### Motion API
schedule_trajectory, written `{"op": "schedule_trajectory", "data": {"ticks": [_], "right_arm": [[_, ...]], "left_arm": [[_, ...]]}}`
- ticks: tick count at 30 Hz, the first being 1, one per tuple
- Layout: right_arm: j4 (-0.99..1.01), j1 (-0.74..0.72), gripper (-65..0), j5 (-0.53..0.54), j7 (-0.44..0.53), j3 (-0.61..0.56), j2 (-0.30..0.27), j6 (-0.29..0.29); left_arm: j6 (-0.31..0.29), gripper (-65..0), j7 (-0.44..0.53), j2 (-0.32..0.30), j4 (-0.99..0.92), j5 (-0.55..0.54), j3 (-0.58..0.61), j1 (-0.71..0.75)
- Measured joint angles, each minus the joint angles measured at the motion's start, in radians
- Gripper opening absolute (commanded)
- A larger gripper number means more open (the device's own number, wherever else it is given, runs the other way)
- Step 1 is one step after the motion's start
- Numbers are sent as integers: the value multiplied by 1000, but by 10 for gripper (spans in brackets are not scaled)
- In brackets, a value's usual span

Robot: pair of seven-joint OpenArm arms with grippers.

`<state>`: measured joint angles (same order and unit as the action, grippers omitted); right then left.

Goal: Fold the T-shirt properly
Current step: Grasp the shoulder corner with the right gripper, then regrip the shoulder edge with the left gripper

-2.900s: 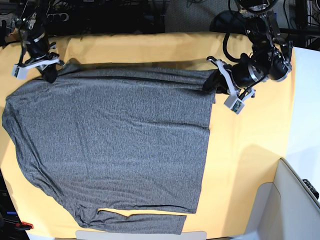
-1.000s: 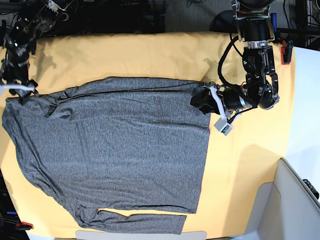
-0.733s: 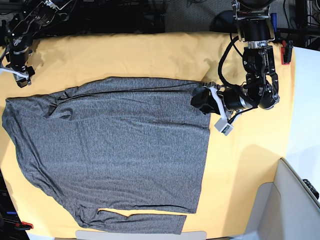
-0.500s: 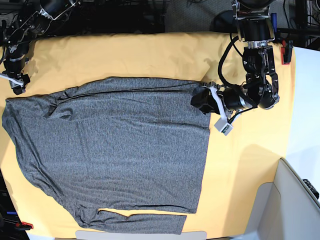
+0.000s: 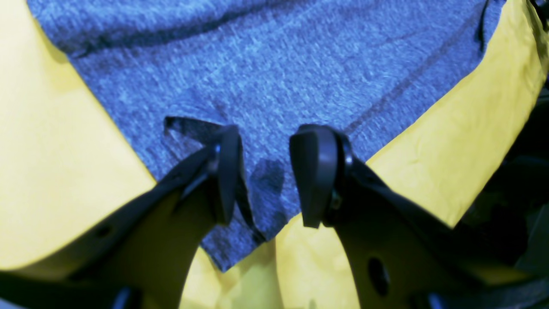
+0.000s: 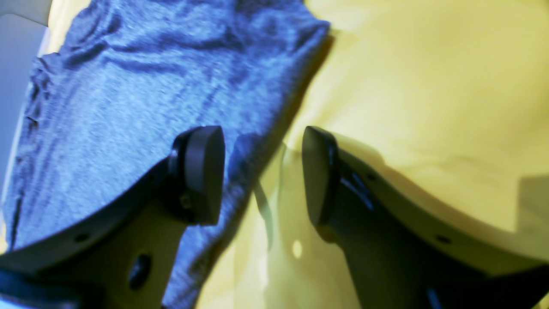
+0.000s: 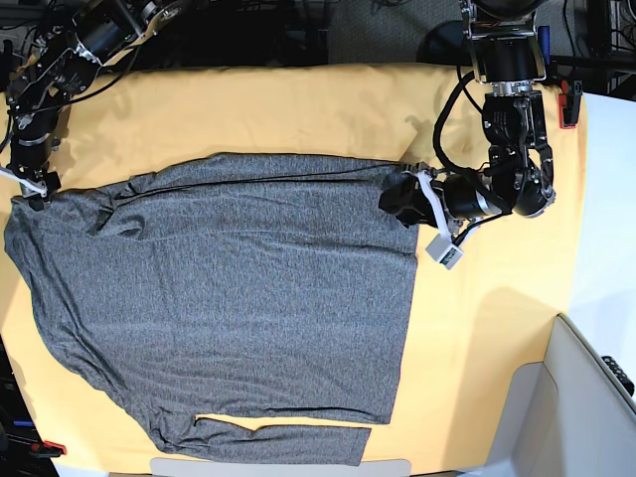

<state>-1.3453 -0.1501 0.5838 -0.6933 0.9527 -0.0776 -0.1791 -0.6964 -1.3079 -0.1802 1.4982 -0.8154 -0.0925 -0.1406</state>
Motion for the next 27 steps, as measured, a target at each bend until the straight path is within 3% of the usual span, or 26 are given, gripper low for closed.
{"op": "schedule_trajectory", "data": {"ticks": [8,10,14,16,23,27], "right_arm": [[77,-62,-361,8,21,2,-3,-7],[88,-69,-424,15,23,0,-5,-16],[98,-58,-649,14,21,-35,-8,-11],[100,-57,-650,12,14,-53,-17,-6],[117,-55,-650,15,26,-60,-21,-11],[117,-55,-650,15,24,-61,-22,-11]], "left_arm": [[0,-420,0,0,0,0,0,0],[0,-420,0,0,0,0,0,0],[0,-416,-1,-26,0,-2,-2,0],[0,-416,0,-53,0,-7,-14,-1],[0,-414,-51,-52,0,-6,-185,2],[0,-374,-60,-52,0,-5,-198,33]]}}
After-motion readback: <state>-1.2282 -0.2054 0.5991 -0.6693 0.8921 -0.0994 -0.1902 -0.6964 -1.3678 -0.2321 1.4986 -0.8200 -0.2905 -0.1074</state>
